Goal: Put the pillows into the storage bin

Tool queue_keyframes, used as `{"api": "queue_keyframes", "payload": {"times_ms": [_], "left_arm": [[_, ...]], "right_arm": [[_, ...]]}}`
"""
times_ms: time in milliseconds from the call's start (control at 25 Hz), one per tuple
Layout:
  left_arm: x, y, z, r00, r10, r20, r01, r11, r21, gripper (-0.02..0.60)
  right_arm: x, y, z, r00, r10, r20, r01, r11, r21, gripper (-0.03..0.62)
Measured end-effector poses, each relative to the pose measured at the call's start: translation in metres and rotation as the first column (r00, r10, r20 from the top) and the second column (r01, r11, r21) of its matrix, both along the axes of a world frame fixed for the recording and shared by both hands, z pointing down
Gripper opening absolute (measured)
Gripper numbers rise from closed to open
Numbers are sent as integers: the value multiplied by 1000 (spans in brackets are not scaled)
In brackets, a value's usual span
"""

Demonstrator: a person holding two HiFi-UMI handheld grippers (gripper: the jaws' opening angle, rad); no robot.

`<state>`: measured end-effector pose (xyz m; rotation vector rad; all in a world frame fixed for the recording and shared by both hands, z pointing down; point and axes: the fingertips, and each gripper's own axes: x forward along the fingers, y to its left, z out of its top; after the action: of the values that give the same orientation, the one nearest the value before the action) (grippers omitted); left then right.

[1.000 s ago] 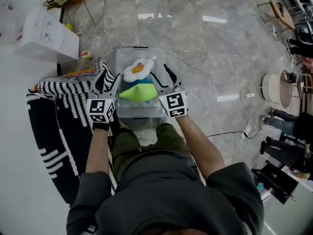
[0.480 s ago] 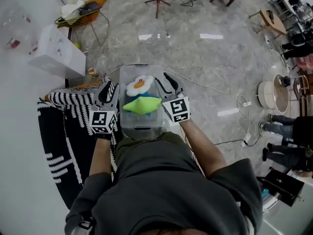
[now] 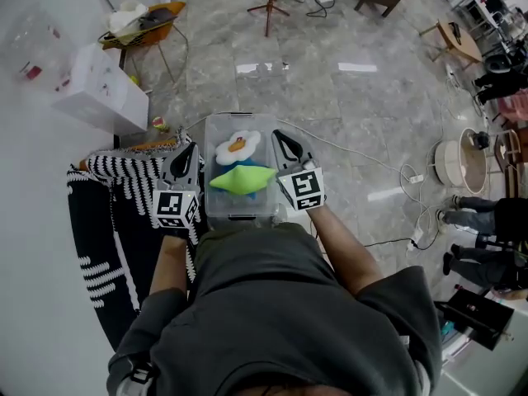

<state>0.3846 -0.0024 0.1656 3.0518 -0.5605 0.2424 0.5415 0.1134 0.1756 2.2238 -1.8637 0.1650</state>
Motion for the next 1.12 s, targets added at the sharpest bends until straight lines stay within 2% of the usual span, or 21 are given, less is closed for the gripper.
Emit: {"api": "queue_keyframes", "payload": {"times_ms": [400, 1120], "left_arm": [[13, 4, -6, 999, 37, 8, -37, 999, 17, 0], [22, 10, -1, 998, 50, 26, -50, 999, 10, 0]], "right_arm": [[6, -2, -10, 1000, -3, 9, 2, 1000, 24, -2], [11, 3, -6, 1000, -4, 14, 4, 1000, 19, -2]]}}
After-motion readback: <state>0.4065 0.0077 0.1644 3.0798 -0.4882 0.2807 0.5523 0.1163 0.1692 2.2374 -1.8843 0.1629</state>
